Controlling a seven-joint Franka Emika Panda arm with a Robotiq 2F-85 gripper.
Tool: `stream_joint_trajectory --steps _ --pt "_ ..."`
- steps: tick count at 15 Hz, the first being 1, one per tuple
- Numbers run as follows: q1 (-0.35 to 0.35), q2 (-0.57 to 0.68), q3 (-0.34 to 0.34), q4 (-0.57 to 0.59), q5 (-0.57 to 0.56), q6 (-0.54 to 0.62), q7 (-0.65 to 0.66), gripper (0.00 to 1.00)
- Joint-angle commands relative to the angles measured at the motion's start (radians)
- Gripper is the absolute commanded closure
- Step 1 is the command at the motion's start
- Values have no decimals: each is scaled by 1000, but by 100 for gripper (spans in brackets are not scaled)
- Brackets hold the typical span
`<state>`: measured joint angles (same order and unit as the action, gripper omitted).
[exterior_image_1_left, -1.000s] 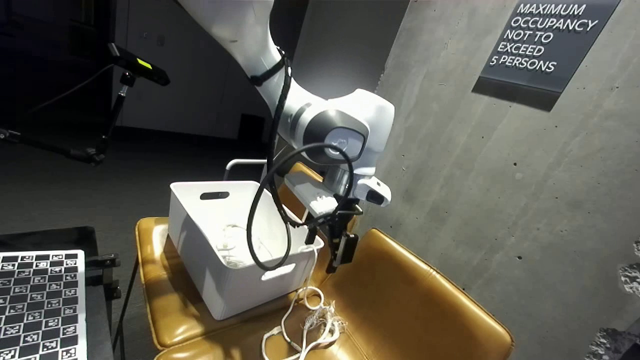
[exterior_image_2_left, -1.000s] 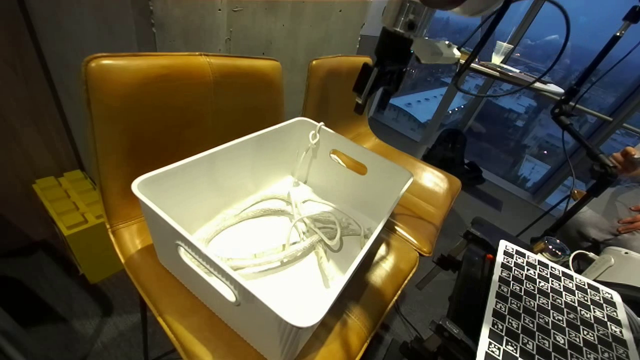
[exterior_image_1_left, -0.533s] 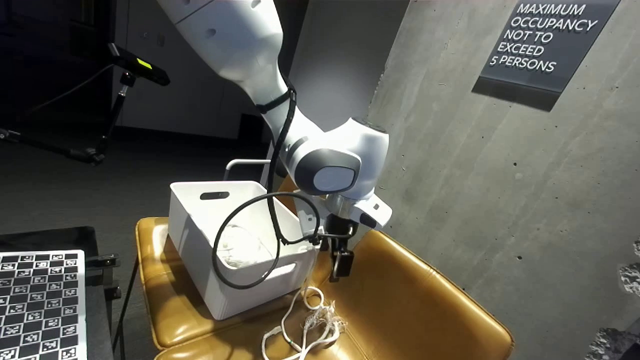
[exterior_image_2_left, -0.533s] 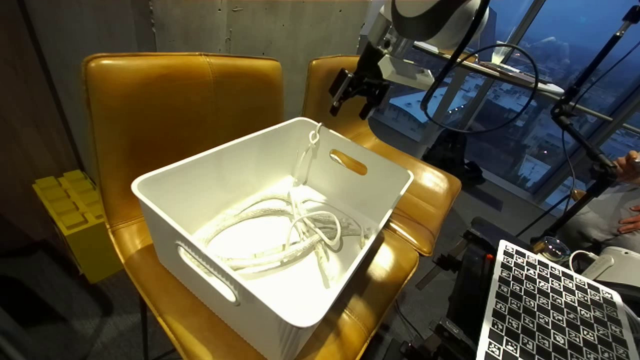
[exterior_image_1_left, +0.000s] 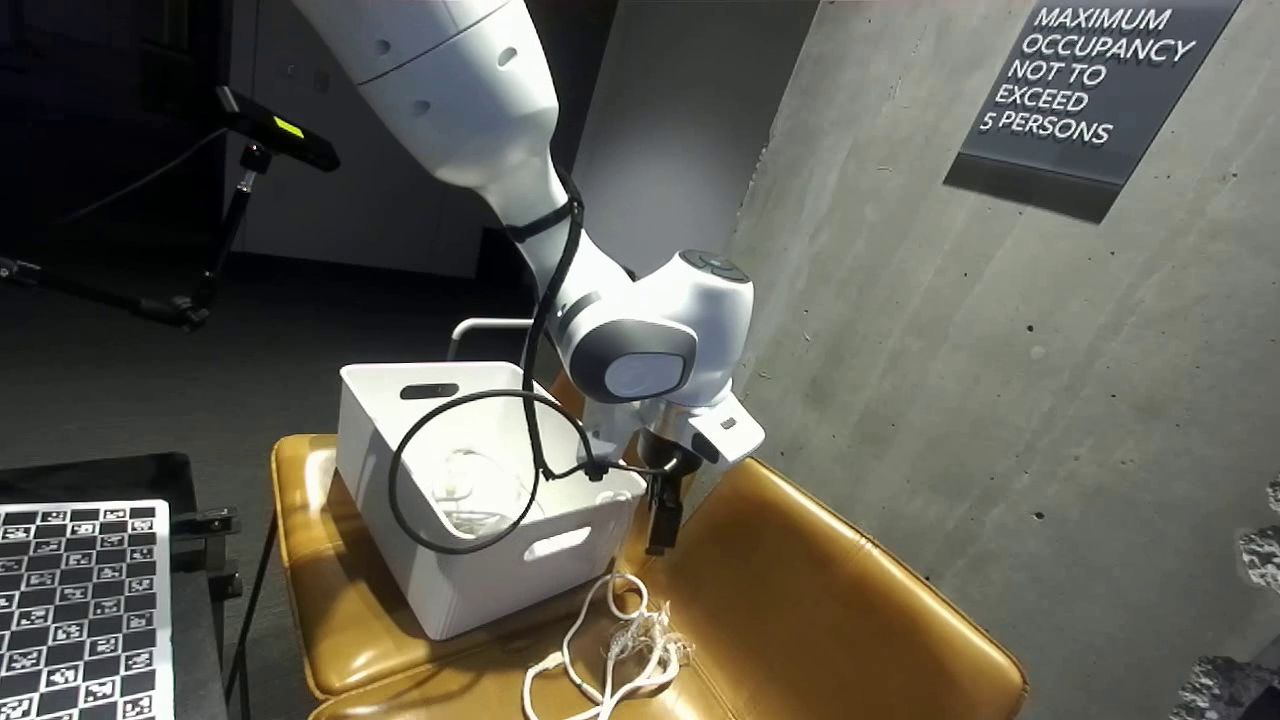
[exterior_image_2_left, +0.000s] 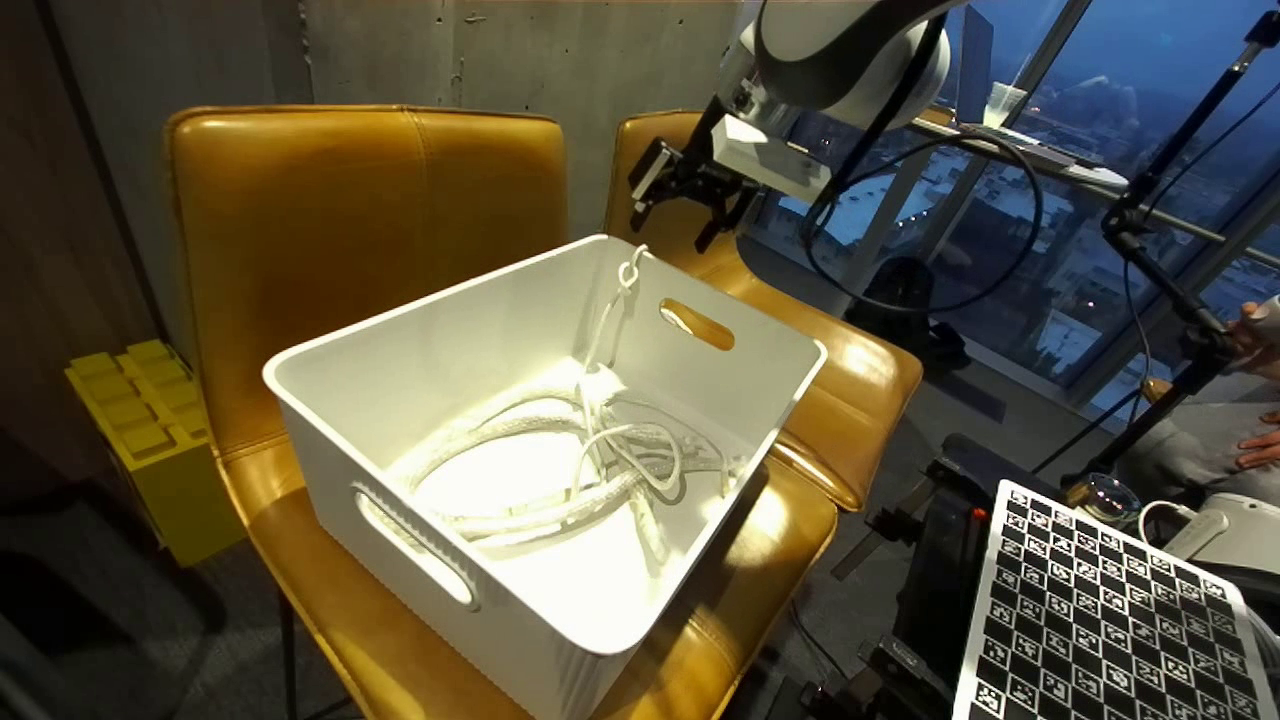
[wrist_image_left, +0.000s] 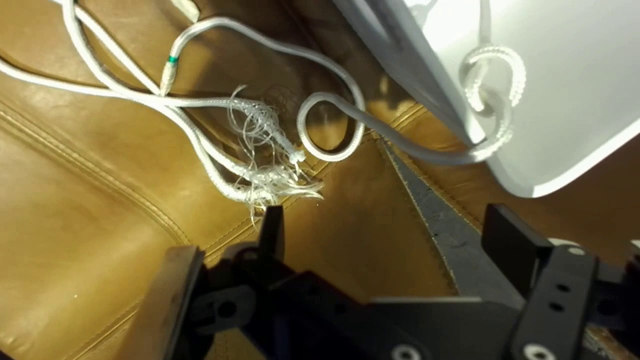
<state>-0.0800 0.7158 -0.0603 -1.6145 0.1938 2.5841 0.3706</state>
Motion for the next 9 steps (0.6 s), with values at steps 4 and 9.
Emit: stream_joint_trajectory --steps 4,9 --pt "68 43 -54 30 40 54 209 0" --pt "138 49 -118 -10 22 158 346 0"
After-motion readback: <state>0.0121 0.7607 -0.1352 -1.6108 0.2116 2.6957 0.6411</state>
